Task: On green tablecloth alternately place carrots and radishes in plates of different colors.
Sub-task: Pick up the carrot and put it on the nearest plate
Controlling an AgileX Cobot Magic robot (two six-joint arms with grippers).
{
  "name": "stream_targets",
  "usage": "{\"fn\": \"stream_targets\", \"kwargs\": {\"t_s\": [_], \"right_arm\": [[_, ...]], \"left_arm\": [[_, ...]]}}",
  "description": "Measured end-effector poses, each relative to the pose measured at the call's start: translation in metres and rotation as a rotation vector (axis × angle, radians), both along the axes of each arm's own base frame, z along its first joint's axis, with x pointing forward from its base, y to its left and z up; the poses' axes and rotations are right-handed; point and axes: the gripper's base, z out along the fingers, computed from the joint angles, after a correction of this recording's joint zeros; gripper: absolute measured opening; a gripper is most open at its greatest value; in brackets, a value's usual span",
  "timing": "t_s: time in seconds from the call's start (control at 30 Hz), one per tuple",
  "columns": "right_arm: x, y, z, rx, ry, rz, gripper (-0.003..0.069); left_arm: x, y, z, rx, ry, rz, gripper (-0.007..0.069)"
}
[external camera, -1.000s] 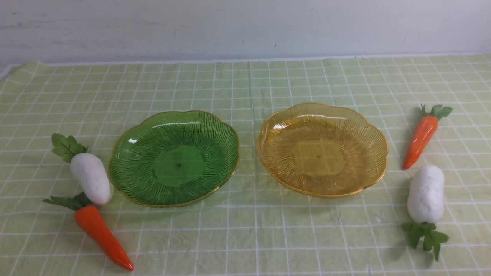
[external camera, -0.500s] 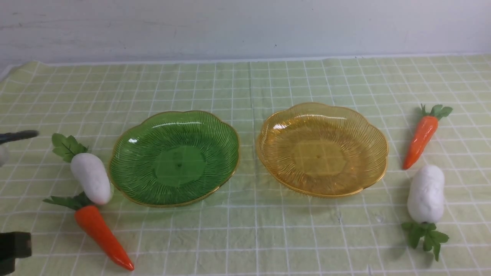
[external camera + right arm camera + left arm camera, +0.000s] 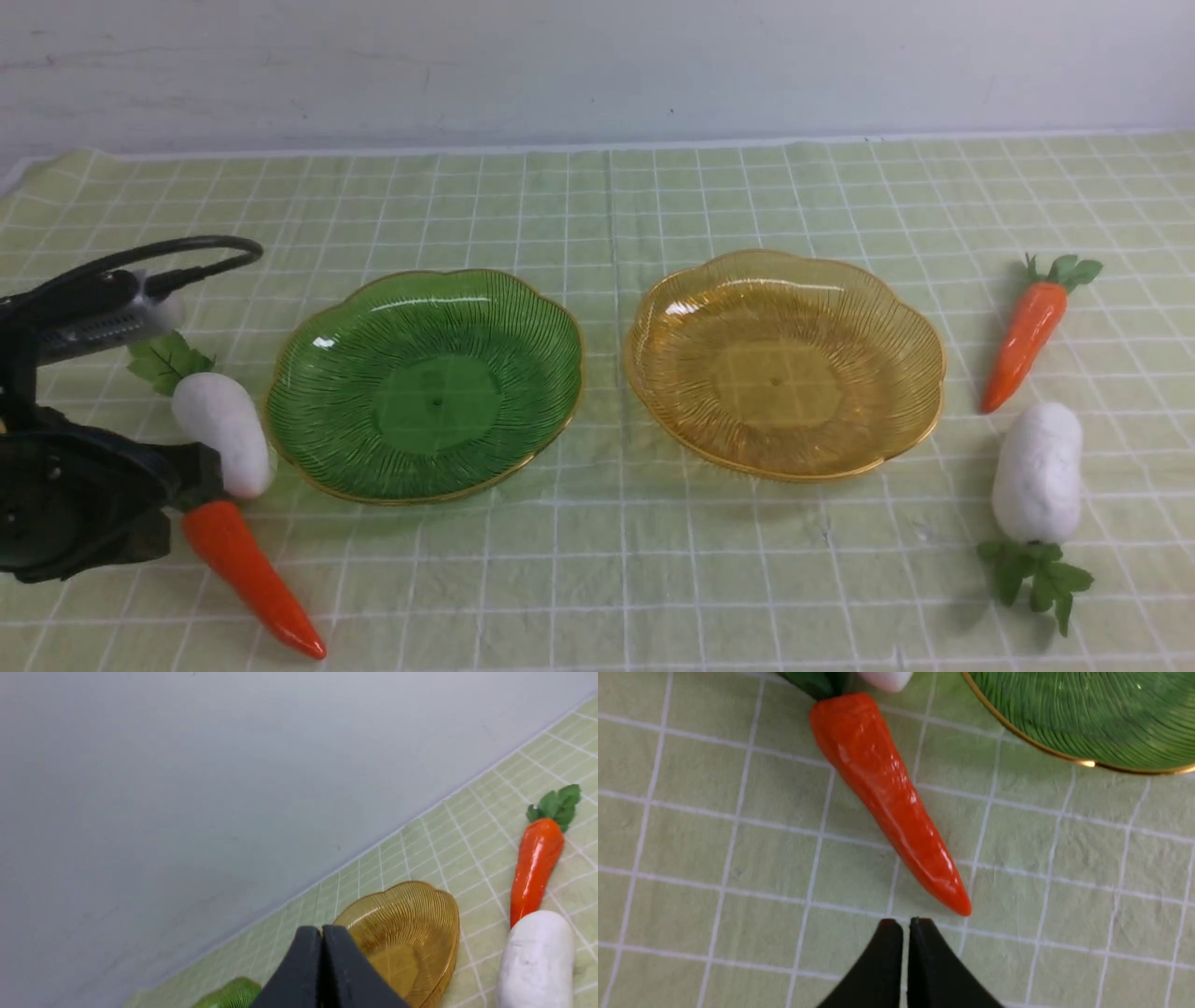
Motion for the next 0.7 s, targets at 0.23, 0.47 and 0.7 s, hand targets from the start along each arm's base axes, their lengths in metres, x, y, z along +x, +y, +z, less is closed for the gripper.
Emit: {"fn": "stream_targets", "kwargs": {"t_s": [0.23,0.47,0.7], "right_arm": [[0.032,0.016,0.044,-0.265,0.324,0.264,-0.0015],[0.043,0.019,0.043,-0.315,0.418,0.345,-0.0015],[0.043,0.020,0.042,-0.316,0.428,0.355,-0.0015]], "left_arm": [[0.036,-0.001,-0.043,-0.008,0.081,0.015,0.0306],[0.060,-0.003,-0.090,-0.021,0.175,0.036,0.0578],[0.067,-0.004,-0.113,-0.037,0.233,0.053,0.0530]]}}
